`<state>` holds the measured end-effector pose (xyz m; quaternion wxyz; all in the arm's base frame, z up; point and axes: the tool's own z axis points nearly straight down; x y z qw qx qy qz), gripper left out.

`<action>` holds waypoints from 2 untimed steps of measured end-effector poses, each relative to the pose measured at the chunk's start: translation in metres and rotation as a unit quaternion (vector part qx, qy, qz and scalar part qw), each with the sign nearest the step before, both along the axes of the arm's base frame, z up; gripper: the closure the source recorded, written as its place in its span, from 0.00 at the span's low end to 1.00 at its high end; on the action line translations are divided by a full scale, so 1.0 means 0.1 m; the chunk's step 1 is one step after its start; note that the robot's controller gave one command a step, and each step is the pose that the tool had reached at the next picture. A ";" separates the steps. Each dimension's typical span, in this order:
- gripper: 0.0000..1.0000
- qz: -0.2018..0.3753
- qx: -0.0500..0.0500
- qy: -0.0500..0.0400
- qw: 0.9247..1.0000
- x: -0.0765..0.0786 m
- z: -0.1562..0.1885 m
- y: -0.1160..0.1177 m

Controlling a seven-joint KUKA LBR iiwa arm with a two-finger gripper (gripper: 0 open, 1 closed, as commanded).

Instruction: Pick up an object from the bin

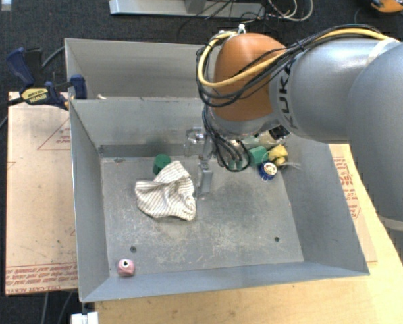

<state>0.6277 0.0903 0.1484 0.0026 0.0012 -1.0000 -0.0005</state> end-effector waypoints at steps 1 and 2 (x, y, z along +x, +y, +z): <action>0.00 -0.001 0.000 -0.003 1.000 0.01 0.05 -0.01; 0.00 0.067 0.000 -0.006 0.998 -0.26 -0.39 0.31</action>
Offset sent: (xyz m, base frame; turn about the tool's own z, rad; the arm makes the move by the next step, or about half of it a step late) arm -0.0505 0.0562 -0.0749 -0.2384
